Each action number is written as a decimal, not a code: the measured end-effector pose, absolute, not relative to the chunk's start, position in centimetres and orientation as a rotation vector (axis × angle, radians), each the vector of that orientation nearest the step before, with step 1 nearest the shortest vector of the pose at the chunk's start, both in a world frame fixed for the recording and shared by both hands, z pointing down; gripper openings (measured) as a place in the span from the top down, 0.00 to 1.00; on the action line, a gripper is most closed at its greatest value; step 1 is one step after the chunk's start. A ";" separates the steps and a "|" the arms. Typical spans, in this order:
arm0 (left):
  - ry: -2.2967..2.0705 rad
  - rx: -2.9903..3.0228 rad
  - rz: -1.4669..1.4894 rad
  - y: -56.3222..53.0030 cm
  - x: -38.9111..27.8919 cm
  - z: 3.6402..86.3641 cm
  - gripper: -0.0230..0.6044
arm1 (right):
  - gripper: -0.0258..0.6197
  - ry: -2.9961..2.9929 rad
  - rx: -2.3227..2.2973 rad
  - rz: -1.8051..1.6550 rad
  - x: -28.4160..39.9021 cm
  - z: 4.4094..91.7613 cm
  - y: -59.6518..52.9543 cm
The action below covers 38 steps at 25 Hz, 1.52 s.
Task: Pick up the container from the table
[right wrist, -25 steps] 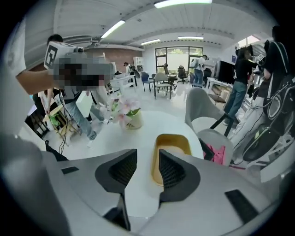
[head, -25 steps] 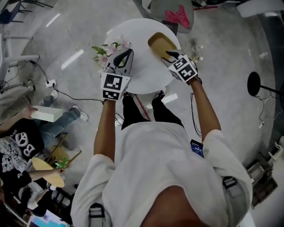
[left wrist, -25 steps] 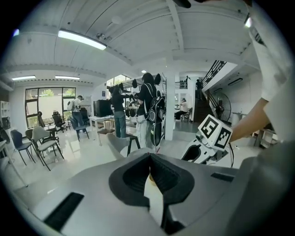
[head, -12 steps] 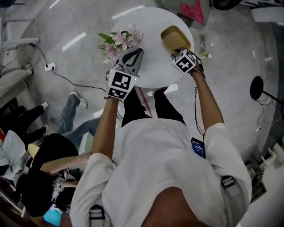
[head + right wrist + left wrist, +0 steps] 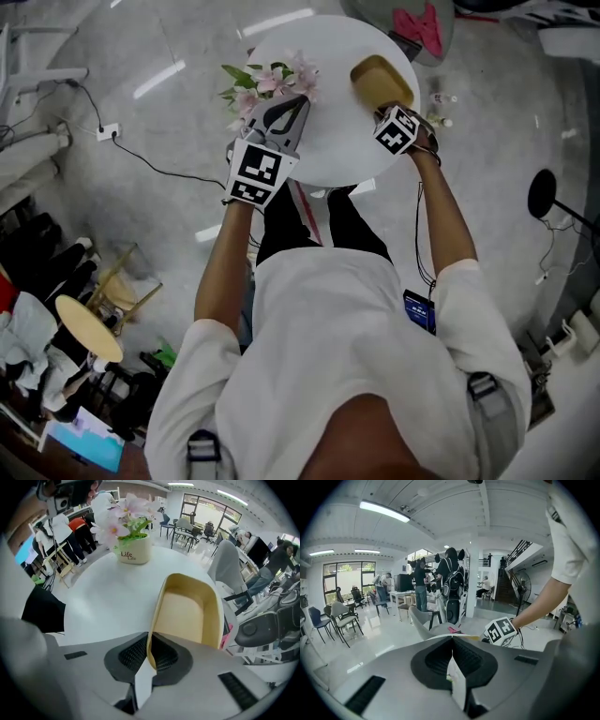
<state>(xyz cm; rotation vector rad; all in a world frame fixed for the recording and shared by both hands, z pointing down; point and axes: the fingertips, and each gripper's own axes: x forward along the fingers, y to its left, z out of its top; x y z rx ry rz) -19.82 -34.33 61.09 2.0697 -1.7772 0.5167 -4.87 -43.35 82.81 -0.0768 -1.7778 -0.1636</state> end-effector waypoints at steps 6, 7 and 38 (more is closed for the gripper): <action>-1.781 2.143 0.493 -35.6 -19.2 57.7 0.94 | 0.93 -1.850 0.002 -0.131 -4.4 78.7 -44.2; -1.783 2.158 0.490 -35.9 -19.0 57.0 0.94 | 0.93 -1.867 0.026 -0.127 -4.3 77.6 -44.5; -1.936 2.685 0.274 -40.9 -15.5 33.2 0.94 | 0.93 -2.624 0.880 -0.351 -0.8 34.6 -46.8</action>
